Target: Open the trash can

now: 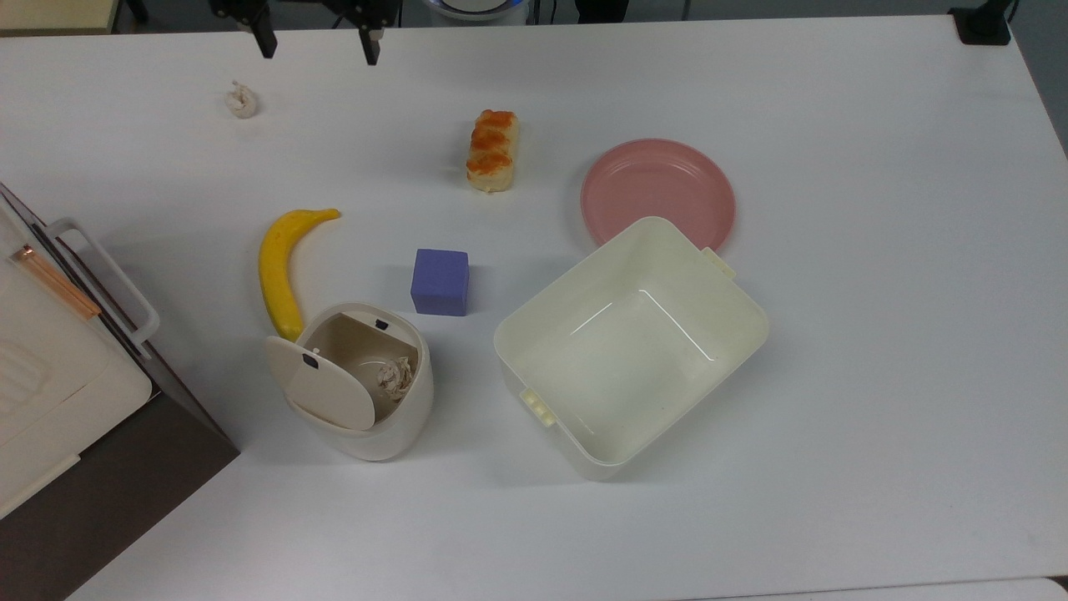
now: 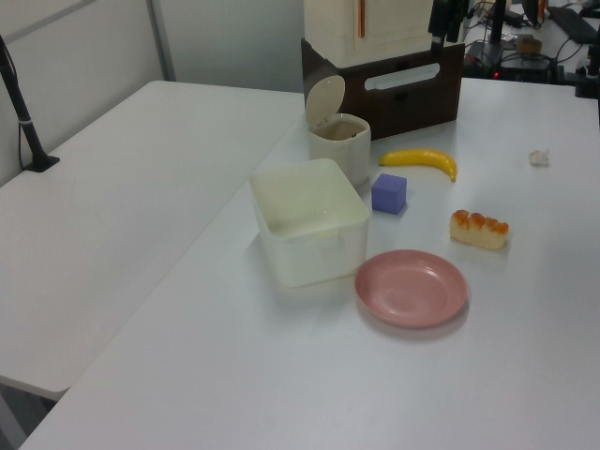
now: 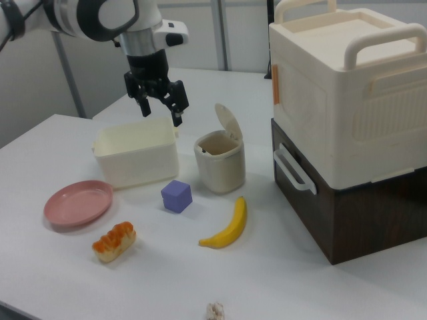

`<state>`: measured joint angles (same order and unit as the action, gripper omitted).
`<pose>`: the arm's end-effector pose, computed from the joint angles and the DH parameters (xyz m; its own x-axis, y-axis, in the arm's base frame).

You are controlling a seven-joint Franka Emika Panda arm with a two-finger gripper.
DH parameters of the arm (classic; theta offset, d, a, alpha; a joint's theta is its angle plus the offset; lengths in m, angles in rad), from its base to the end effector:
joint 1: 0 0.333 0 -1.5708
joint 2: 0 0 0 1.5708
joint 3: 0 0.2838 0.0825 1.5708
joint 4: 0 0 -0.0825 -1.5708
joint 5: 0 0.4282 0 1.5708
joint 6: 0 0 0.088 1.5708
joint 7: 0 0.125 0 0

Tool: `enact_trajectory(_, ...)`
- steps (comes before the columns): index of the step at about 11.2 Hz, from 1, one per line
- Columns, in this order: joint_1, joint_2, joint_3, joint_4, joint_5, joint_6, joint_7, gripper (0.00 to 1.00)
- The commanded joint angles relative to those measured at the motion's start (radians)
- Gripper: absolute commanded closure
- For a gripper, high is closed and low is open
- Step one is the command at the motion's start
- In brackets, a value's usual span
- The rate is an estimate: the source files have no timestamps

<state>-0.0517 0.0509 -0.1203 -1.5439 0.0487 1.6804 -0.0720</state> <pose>0.6172 -0.1000 0.5677 0.9906 -0.1038 0.0886 -0.1010 -0.9942 -0.0363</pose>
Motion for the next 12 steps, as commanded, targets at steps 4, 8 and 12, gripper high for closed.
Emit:
enact_trajectory(4,0.058,-0.108,-0.022,-0.148,0.011,0.045,-0.025,0.00)
enact_trajectory(8,0.059,-0.108,-0.022,-0.150,0.002,0.042,-0.022,0.00)
enact_trajectory(12,0.059,-0.108,-0.022,-0.150,0.002,0.045,-0.022,0.00)
